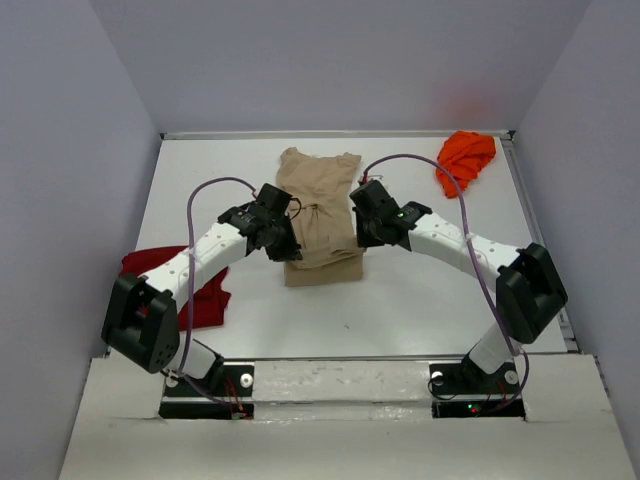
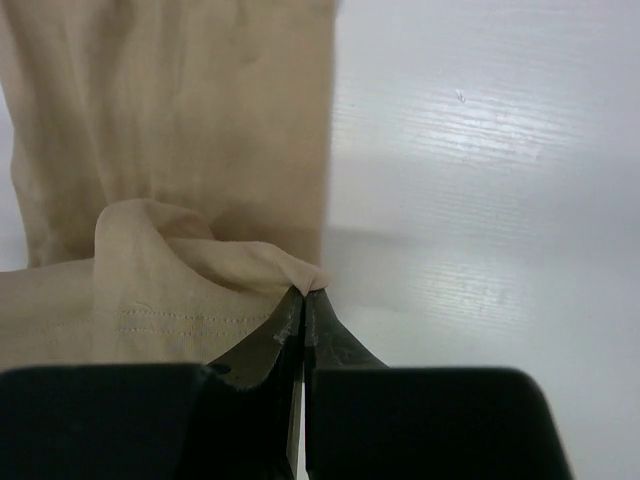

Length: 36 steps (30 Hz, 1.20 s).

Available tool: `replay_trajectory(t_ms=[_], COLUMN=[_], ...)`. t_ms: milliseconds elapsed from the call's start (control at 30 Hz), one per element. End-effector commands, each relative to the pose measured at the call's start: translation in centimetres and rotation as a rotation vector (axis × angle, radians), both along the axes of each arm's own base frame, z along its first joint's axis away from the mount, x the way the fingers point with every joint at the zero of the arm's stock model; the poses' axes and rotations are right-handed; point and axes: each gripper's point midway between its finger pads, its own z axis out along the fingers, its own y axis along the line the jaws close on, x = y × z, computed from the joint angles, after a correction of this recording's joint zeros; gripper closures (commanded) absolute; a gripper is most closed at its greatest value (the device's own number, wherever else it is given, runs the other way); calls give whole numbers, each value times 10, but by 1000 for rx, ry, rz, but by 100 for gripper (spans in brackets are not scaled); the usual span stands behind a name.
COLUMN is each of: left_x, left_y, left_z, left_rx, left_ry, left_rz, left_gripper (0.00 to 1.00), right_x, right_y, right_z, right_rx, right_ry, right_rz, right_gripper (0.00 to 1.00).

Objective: Fold and stack the t-shirts
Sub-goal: Fold the folded rectangular tshirt in 1/3 of the way

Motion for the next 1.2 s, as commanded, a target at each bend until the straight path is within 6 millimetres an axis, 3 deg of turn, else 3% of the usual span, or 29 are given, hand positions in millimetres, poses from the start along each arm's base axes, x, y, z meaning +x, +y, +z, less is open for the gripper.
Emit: replay_trajectory(t_ms=[0,200,567,867,1167], left_x=[10,21,45,45,44], left_y=[-6,-2,5,2,5], left_z=[5,6,15,24,14], left_rx=[-12,-26,-54,-81,-81], left_ry=[-20,-24,-54,-70,-54], left_rz=[-58,-49,-31,-40,-28], left_gripper=[83,83,84,84,85], right_x=[18,28,47,50,59], right_y=[7,6,6,9,19], right_z=[0,-7,-1,-6,-5], right_rx=[-33,-35,-9,20,45], right_ry=[-9,11,-11,29,59], right_rz=[67,97,174,228,291], right_gripper=[100,100,100,100,100])
